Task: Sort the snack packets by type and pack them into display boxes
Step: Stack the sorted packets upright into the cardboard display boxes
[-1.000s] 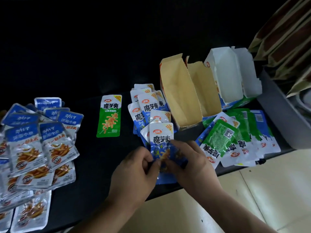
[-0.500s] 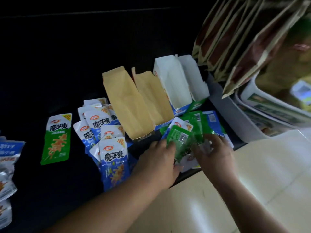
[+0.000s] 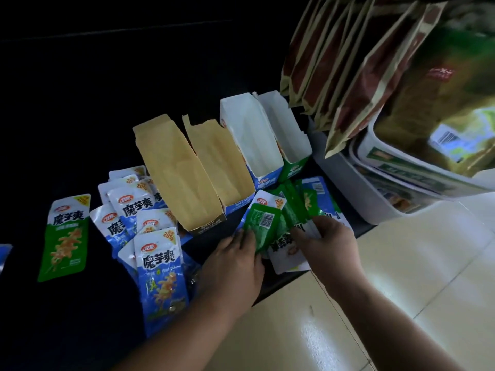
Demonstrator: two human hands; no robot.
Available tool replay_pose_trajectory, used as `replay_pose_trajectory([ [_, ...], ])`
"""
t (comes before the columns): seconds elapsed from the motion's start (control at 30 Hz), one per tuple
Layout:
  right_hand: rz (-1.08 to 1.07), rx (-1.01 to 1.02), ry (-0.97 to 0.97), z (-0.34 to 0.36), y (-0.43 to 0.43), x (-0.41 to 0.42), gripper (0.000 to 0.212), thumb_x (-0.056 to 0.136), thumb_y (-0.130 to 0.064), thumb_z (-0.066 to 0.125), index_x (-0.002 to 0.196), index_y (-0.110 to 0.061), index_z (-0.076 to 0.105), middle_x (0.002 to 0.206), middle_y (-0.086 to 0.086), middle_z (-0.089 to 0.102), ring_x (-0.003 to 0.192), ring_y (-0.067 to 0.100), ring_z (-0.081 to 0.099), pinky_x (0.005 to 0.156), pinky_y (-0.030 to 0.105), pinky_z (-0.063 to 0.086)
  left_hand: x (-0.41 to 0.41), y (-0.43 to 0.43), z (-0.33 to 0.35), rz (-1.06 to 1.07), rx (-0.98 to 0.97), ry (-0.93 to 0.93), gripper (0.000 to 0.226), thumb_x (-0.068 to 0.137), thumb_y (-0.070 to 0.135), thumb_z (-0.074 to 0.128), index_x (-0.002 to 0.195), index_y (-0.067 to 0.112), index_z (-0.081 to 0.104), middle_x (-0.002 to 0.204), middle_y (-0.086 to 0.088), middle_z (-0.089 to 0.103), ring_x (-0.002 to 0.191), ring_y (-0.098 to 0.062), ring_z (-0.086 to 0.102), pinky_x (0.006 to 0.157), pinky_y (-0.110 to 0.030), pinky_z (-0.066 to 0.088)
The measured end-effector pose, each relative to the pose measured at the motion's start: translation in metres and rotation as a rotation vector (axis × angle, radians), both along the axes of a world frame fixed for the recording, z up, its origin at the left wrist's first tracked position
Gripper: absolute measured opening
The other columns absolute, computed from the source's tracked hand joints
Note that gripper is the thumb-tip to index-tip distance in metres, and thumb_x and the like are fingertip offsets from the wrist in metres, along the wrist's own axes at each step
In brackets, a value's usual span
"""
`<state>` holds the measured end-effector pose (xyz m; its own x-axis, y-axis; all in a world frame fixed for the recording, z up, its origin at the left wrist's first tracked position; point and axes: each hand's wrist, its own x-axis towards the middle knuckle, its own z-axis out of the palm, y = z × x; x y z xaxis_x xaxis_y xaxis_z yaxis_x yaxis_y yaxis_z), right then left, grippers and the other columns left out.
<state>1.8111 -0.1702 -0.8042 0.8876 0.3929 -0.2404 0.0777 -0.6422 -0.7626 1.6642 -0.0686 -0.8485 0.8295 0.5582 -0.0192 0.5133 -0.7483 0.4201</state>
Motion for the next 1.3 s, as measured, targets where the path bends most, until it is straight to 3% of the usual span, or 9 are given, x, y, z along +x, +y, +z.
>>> replay_pose_trajectory([
  [0.2, -0.077, 0.040, -0.007, 0.019, -0.017, -0.010, 0.008, 0.091, -0.018, 0.072, 0.085, -0.020, 0.067, 0.074, 0.004, 0.070, 0.068, 0.021, 0.065, 0.058, 0.035, 0.051, -0.007, 0.008, 0.017, 0.191, -0.181, -0.226, 0.010, 0.099, 0.017, 0.052, 0.097, 0.015, 0.062, 0.068, -0.001, 0.059, 0.066, -0.028, 0.057, 0.057, -0.033, 0.032],
  [0.3, -0.065, 0.021, -0.192, 0.038, -0.027, -0.022, 0.010, 0.091, -0.020, 0.071, 0.085, -0.024, 0.063, 0.071, -0.007, 0.066, 0.070, -0.001, 0.061, 0.050, 0.018, 0.041, -0.020, 0.002, 0.040, 0.274, -0.348, -0.348, 0.024, 0.100, 0.025, 0.046, 0.078, 0.017, 0.048, 0.058, 0.002, 0.045, 0.056, -0.020, 0.046, 0.055, -0.036, 0.035],
  [0.53, 0.065, 0.116, -0.511, 0.045, -0.022, -0.038, 0.026, 0.089, -0.012, 0.073, 0.089, -0.030, 0.055, 0.072, -0.013, 0.059, 0.075, -0.009, 0.056, 0.063, 0.001, 0.036, -0.026, -0.023, 0.067, 0.409, -0.938, -0.468, 0.028, 0.106, 0.018, 0.048, 0.087, 0.000, 0.057, 0.059, 0.000, 0.045, 0.056, -0.010, 0.039, 0.050, -0.022, 0.031],
  [0.63, 0.151, 0.183, -0.589, 0.041, -0.017, -0.049, 0.023, 0.093, -0.013, 0.072, 0.095, -0.029, 0.056, 0.084, -0.010, 0.061, 0.077, 0.005, 0.055, 0.071, 0.001, 0.037, -0.020, -0.019, 0.068, 0.453, -1.042, -0.529, 0.022, 0.102, 0.025, 0.055, 0.092, 0.008, 0.066, 0.076, -0.018, 0.060, 0.067, -0.018, 0.052, 0.065, -0.030, 0.051],
  [0.73, 0.352, 0.310, -0.654, 0.033, -0.017, -0.073, 0.010, 0.091, -0.014, 0.069, 0.101, -0.017, 0.065, 0.109, -0.005, 0.067, 0.098, 0.016, 0.066, 0.084, 0.021, 0.051, -0.021, -0.020, 0.074, 0.447, -1.283, -0.647, 0.027, 0.088, 0.031, 0.061, 0.107, 0.018, 0.075, 0.102, -0.013, 0.076, 0.097, -0.036, 0.073, 0.092, -0.057, 0.059],
  [0.87, 0.509, 0.327, -0.669, 0.023, -0.016, -0.094, 0.013, 0.094, -0.024, 0.066, 0.102, -0.015, 0.070, 0.124, 0.002, 0.068, 0.101, 0.028, 0.066, 0.089, 0.031, 0.049, -0.047, -0.015, 0.084, 0.487, -1.638, -0.720, 0.052, 0.085, 0.050, 0.072, 0.124, 0.016, 0.072, 0.121, -0.016, 0.074, 0.110, -0.029, 0.073, 0.091, -0.046, 0.057],
  [0.93, 0.589, 0.317, -0.660, 0.024, -0.015, -0.104, 0.018, 0.091, -0.029, 0.069, 0.102, -0.015, 0.075, 0.126, 0.001, 0.068, 0.100, 0.029, 0.065, 0.087, 0.033, 0.049, -0.068, -0.012, 0.087, 0.492, -1.603, -0.692, 0.064, 0.079, 0.061, 0.077, 0.124, 0.016, 0.071, 0.122, -0.017, 0.074, 0.114, -0.033, 0.072, 0.097, -0.051, 0.055],
  [1.17, 0.720, 0.423, -0.338, 0.025, 0.006, -0.151, 0.029, 0.080, -0.041, 0.080, 0.106, -0.028, 0.079, 0.133, -0.009, 0.066, 0.122, 0.020, 0.061, 0.101, 0.030, 0.047, -0.131, 0.014, 0.084, 0.702, -1.148, -0.575, 0.027, 0.083, 0.040, 0.077, 0.107, 0.026, 0.077, 0.102, -0.003, 0.080, 0.101, -0.025, 0.076, 0.096, -0.059, 0.056],
  [1.3, 0.415, 0.464, 0.156, 0.030, 0.036, -0.164, 0.040, 0.084, -0.029, 0.082, 0.122, -0.030, 0.069, 0.122, 0.002, 0.070, 0.112, 0.018, 0.070, 0.094, 0.047, 0.057, -0.155, 0.019, 0.087, 0.701, -1.145, -0.628, 0.016, 0.090, 0.010, 0.075, 0.101, 0.021, 0.080, 0.098, -0.002, 0.081, 0.097, -0.020, 0.077, 0.087, -0.035, 0.061],
])
